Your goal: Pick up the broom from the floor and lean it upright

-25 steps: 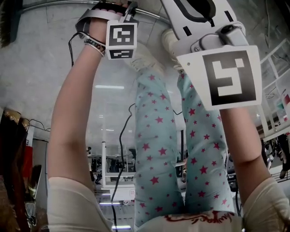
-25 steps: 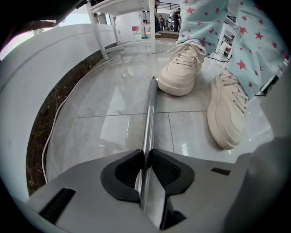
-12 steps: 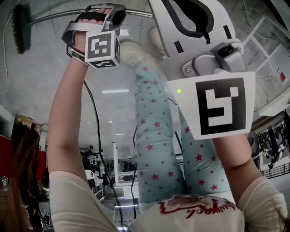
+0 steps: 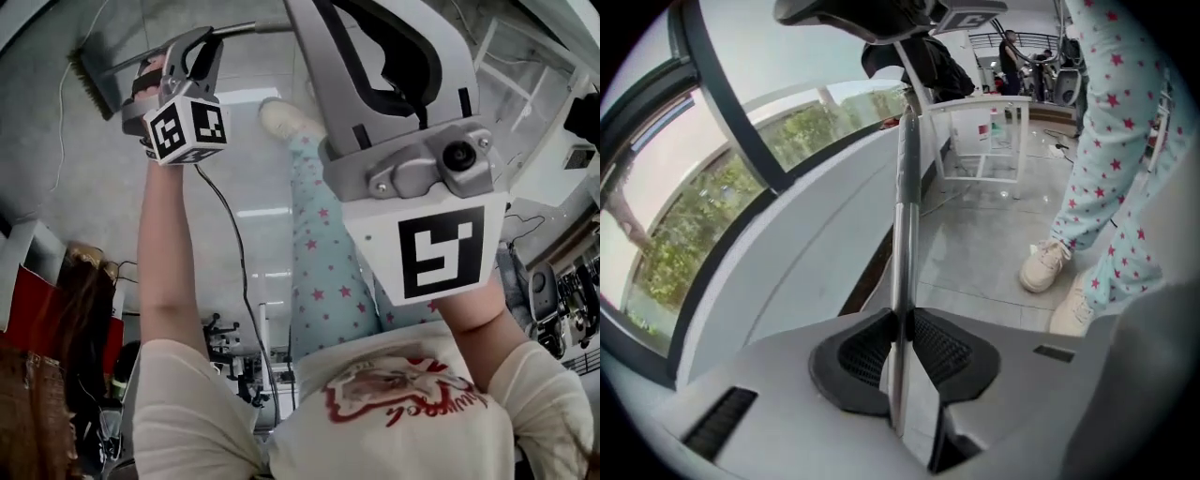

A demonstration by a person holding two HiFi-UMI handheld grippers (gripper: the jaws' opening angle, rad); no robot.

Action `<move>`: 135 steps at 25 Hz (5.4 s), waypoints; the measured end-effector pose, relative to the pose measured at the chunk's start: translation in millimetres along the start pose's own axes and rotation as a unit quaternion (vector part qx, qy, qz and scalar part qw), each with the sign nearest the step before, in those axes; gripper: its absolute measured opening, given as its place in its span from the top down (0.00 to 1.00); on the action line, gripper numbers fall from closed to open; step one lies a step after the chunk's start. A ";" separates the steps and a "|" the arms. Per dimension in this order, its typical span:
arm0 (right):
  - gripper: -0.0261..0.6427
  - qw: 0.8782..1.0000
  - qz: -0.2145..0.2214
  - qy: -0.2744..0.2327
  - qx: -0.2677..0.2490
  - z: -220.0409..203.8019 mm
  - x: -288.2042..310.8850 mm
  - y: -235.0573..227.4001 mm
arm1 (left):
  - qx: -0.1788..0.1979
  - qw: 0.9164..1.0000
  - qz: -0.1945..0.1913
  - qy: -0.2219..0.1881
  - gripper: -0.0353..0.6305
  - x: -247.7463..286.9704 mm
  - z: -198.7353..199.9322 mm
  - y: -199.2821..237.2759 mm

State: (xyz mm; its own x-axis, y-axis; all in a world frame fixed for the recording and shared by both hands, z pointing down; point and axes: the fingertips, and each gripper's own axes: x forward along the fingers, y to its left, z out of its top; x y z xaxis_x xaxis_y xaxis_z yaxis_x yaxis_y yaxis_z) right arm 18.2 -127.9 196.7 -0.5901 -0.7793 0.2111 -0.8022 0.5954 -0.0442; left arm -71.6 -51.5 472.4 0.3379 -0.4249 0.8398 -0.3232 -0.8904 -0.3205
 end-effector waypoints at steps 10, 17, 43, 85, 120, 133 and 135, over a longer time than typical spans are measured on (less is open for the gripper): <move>0.92 0.998 -0.011 -0.059 -0.015 106.5 -33.2 -4.0 | -0.143 0.981 0.118 -0.053 0.82 -121.2 26.2 93.5; 0.92 0.996 0.008 -0.082 -0.028 156.4 -54.0 16.8 | -0.244 0.935 0.231 -0.116 0.82 -220.4 56.2 136.8; 0.92 0.991 -0.032 -0.127 -0.029 258.0 -107.1 23.5 | -0.389 0.837 0.297 -0.245 0.81 -318.0 181.9 204.4; 0.92 0.998 -0.036 -0.050 0.022 248.5 97.9 -185.9 | -0.453 0.853 0.203 -0.159 0.81 -88.0 203.5 356.4; 0.92 0.997 0.033 -0.049 0.044 242.4 81.5 -166.0 | -0.380 0.875 0.204 -0.221 0.38 -151.7 235.1 353.3; 0.92 0.994 0.070 -0.082 0.024 259.2 50.4 -128.6 | -0.371 0.838 0.213 -0.338 0.92 -275.9 304.4 309.0; 0.92 0.994 0.065 -0.090 0.019 265.7 40.2 -119.8 | -0.353 0.847 0.207 -0.339 0.92 -285.5 310.1 300.3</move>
State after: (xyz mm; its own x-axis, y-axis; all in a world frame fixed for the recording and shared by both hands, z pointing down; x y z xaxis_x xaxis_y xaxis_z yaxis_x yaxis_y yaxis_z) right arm 66.3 -282.5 -49.0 -0.6925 -0.7211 0.0226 -0.7194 0.6878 -0.0974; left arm 9.0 -248.1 0.5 0.4178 -0.8867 0.1981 -0.9059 -0.4231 0.0172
